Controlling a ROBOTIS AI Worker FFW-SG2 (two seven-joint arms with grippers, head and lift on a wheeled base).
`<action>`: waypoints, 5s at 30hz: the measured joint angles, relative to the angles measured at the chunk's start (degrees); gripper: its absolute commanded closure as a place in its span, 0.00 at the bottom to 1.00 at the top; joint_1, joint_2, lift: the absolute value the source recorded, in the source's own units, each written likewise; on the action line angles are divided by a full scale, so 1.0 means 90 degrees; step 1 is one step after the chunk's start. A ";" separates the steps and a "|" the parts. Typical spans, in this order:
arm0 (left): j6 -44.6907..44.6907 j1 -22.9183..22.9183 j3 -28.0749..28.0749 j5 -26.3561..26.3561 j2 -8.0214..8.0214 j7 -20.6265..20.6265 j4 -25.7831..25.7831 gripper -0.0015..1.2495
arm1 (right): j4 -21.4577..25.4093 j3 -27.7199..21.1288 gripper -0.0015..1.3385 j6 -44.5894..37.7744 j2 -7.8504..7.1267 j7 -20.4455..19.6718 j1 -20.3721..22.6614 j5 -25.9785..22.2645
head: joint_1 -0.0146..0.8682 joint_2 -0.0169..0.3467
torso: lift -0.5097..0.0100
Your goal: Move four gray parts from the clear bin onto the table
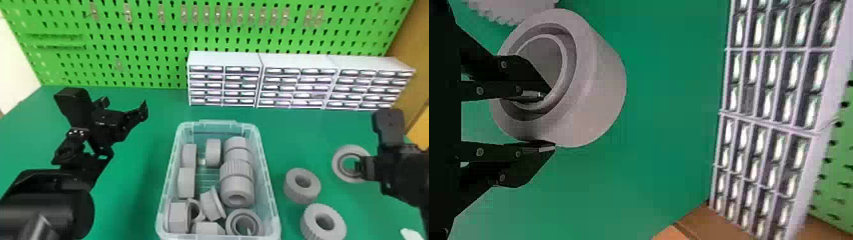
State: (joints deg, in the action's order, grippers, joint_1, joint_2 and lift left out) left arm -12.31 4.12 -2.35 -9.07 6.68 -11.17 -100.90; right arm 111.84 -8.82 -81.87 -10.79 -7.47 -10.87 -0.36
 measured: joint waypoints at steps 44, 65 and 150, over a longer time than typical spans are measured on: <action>-0.0107 0.0089 0.0057 0.0081 0.0000 -0.0125 0.0000 0.11 | -0.1731 -0.0722 0.84 -0.0884 -0.0228 0.0000 -0.0464 -0.1351 | 0.78 0.14 | 0.89; -0.0107 0.0079 0.0046 0.0081 0.0000 -0.0156 0.0000 0.11 | -0.1399 -0.0481 0.44 -0.0893 -0.0198 0.0000 -0.0373 -0.0851 | 0.78 0.14 | 0.89; -0.0241 0.0097 0.0127 0.0163 -0.0010 -0.0166 0.0098 0.11 | -0.3018 0.3635 0.44 0.1050 0.0144 0.1024 -0.2298 -0.4819 | 0.78 0.14 | 0.89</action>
State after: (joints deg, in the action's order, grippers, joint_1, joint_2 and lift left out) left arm -14.47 4.99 -1.20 -7.60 6.59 -12.66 -100.02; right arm 84.68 23.90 -72.42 -9.49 1.74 -31.56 -43.73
